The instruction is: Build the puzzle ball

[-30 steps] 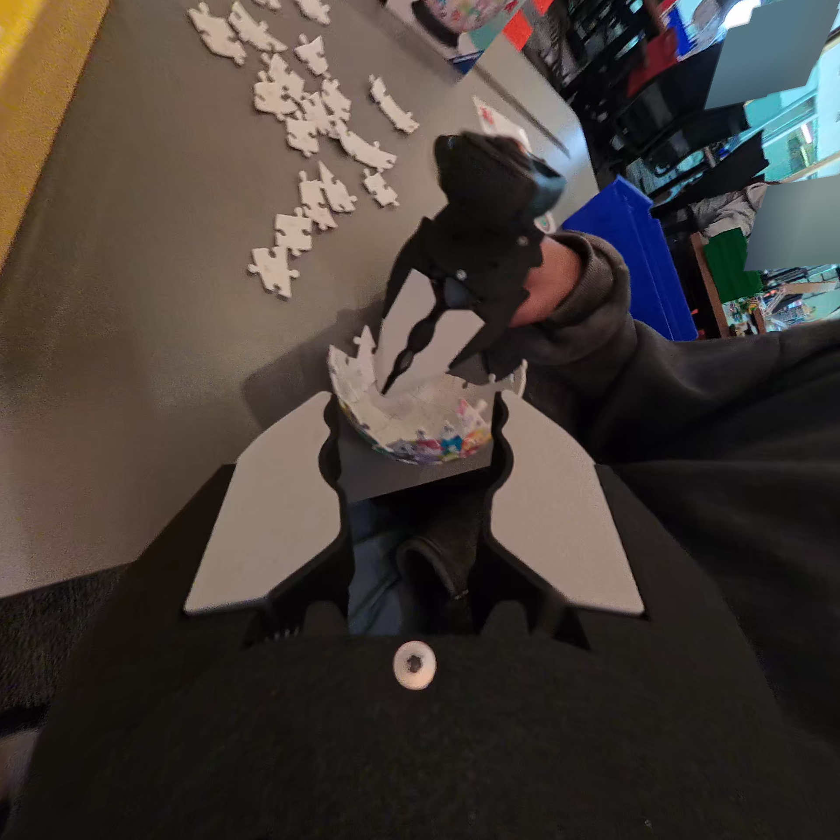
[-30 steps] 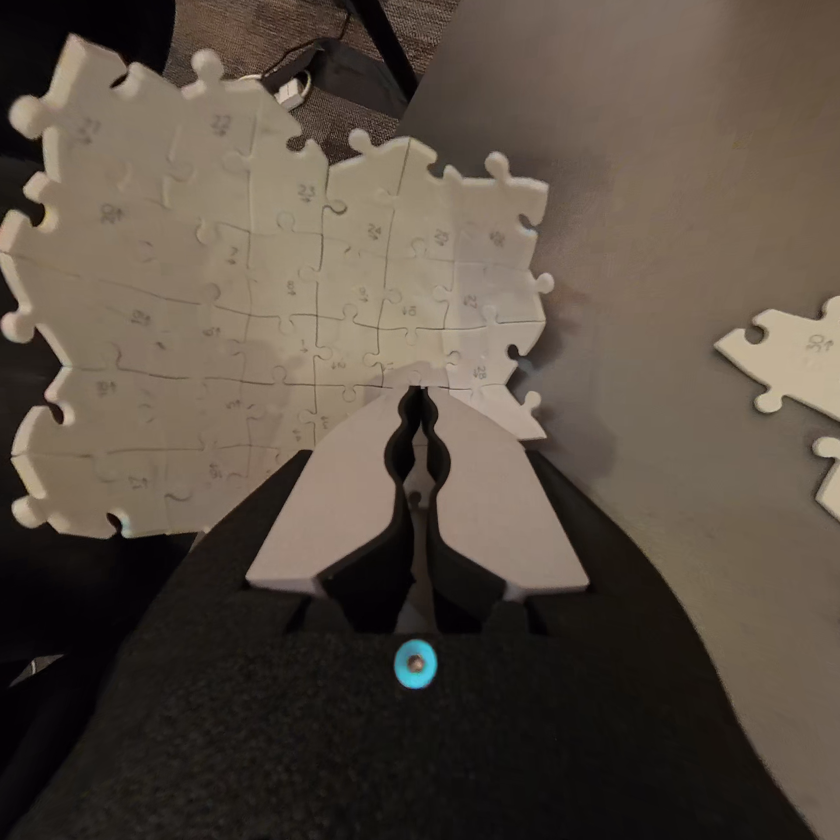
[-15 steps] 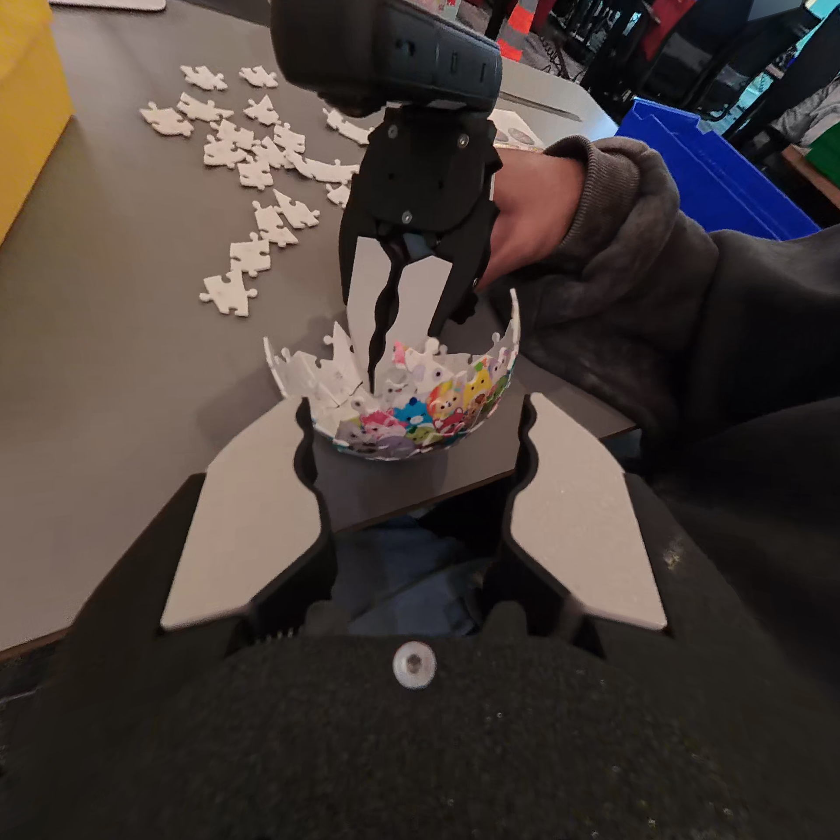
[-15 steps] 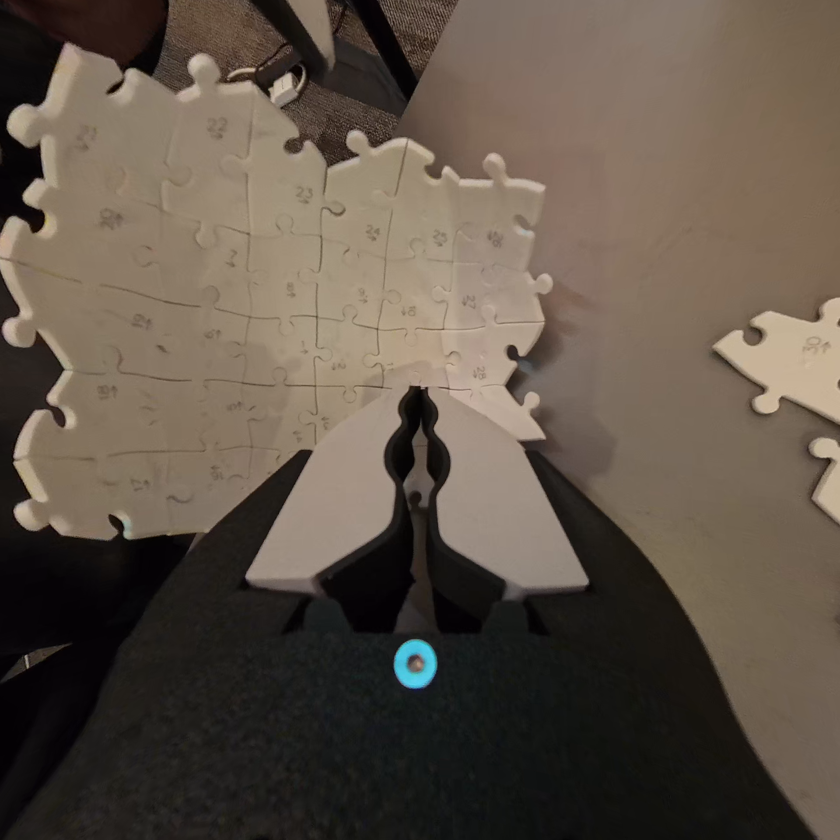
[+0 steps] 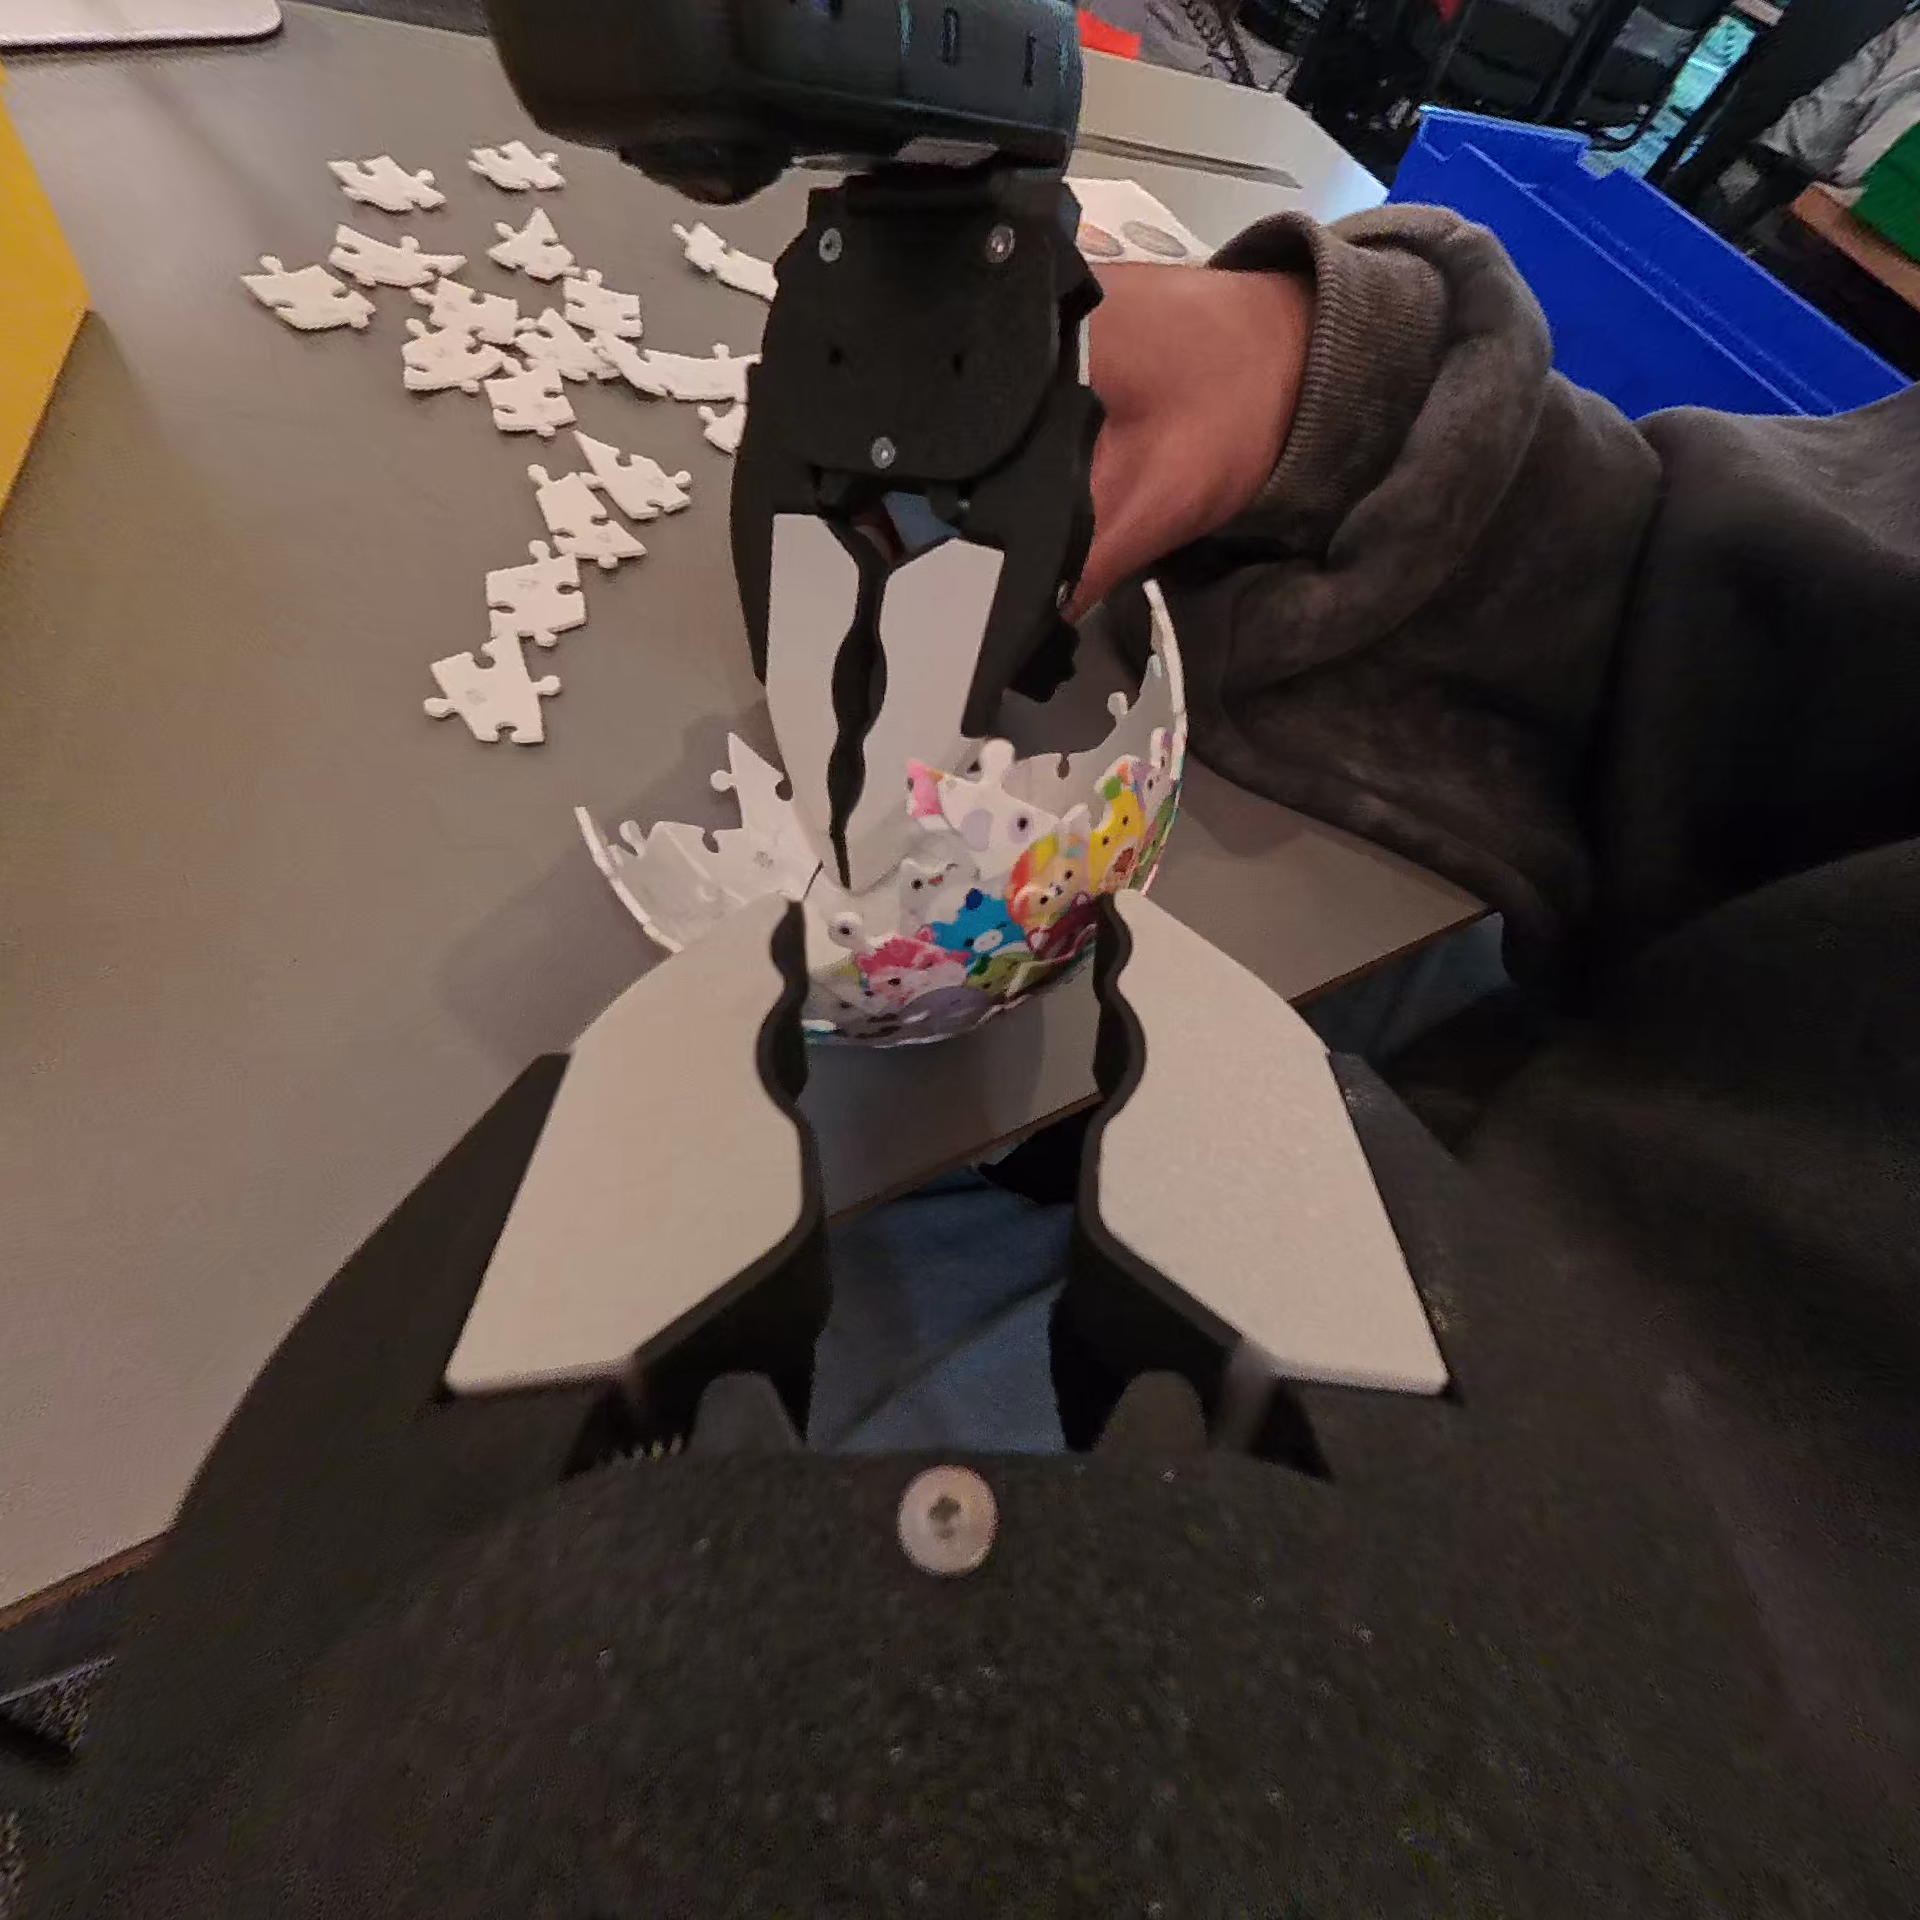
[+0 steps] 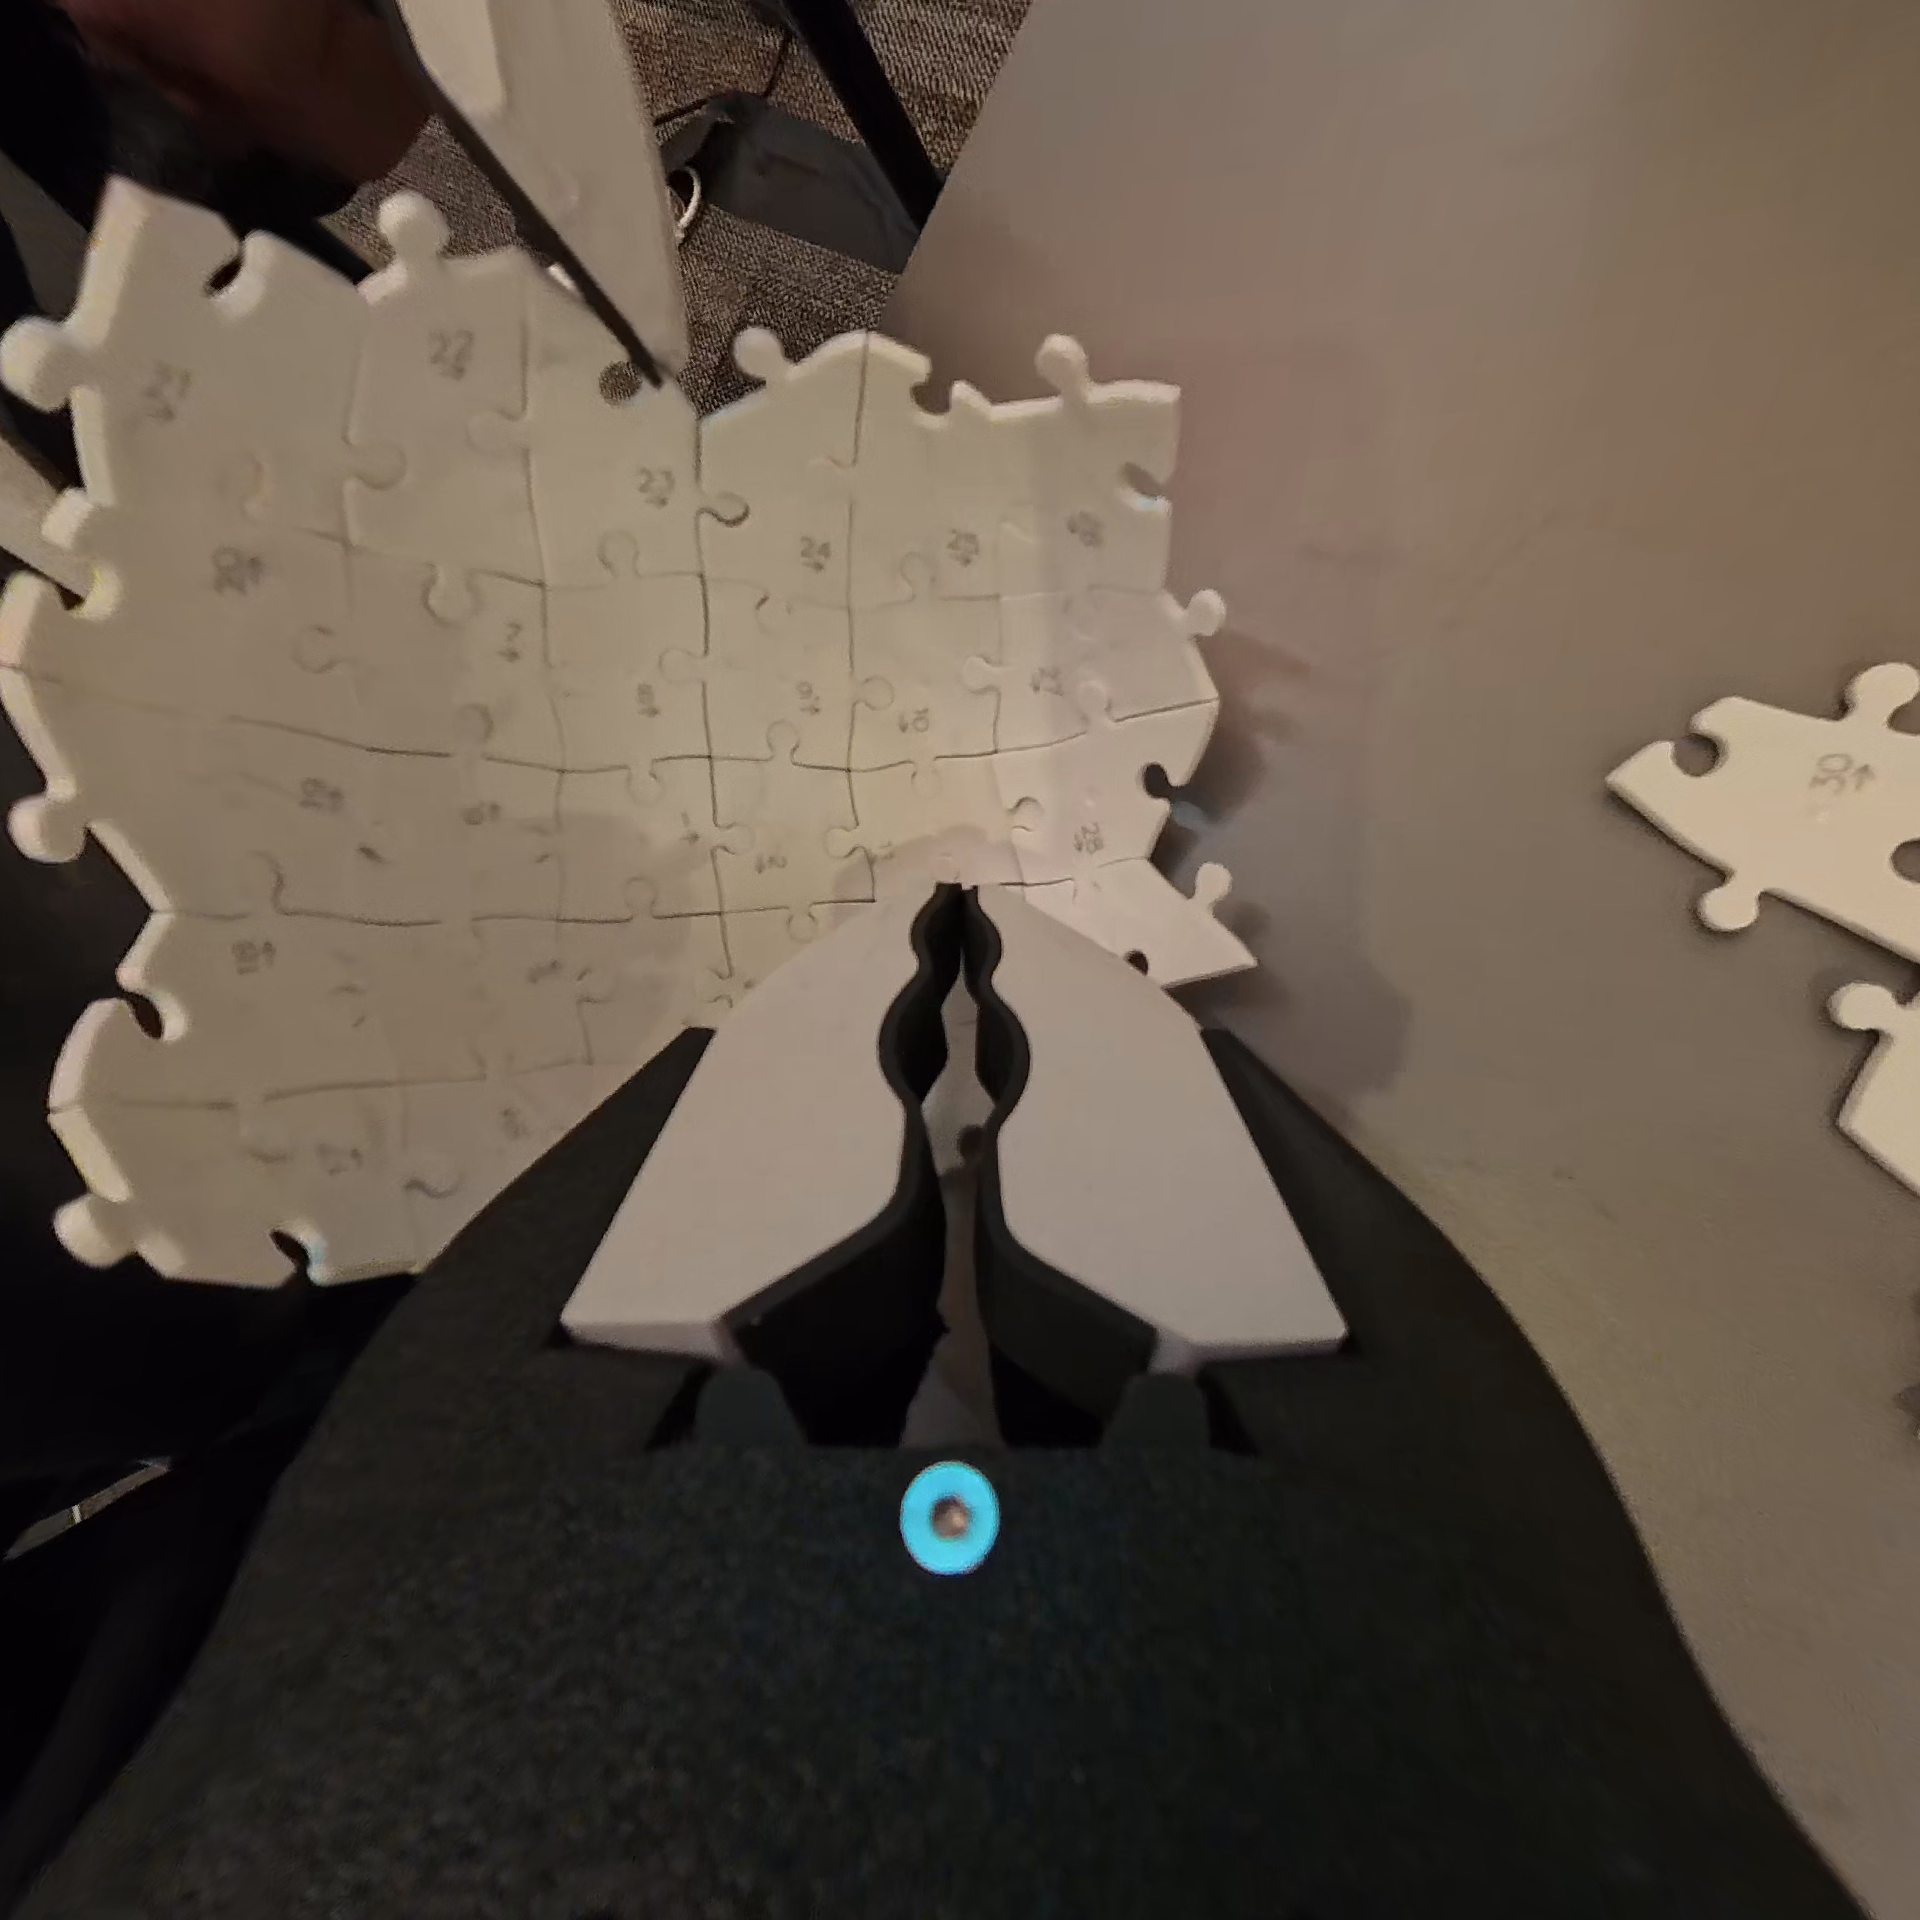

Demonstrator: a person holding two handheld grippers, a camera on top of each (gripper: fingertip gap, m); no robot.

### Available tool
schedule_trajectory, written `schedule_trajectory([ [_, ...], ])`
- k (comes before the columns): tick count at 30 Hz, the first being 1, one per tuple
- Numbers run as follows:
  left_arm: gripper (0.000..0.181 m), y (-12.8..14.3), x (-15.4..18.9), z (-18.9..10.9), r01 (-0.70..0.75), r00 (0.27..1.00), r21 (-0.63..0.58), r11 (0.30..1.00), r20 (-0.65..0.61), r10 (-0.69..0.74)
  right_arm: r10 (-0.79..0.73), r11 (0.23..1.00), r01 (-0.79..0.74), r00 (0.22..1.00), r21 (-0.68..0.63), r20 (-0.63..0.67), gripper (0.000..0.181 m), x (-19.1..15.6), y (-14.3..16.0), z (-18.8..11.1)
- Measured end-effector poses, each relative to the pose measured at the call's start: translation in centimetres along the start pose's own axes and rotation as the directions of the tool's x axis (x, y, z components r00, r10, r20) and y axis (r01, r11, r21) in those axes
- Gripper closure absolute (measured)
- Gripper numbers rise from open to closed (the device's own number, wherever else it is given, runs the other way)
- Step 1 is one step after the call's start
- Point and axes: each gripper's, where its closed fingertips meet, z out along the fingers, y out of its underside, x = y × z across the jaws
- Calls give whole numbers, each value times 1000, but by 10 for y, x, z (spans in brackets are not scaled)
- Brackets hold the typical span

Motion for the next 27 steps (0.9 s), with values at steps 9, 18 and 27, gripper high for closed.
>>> schedule_trajectory([
  [9,131,-4,16,-10,45,962,37,998,-272,-33,-55,998,54,998,24,31,181,0,0,0],
  [18,149,-5,12,-3,-7,942,16,1000,-336,12,-201,979,205,972,-19,123,181,6,1,-4],
  [27,161,-2,7,-1,-45,920,-5,999,-391,39,-209,976,216,959,-12,193,181,7,3,-6],
])
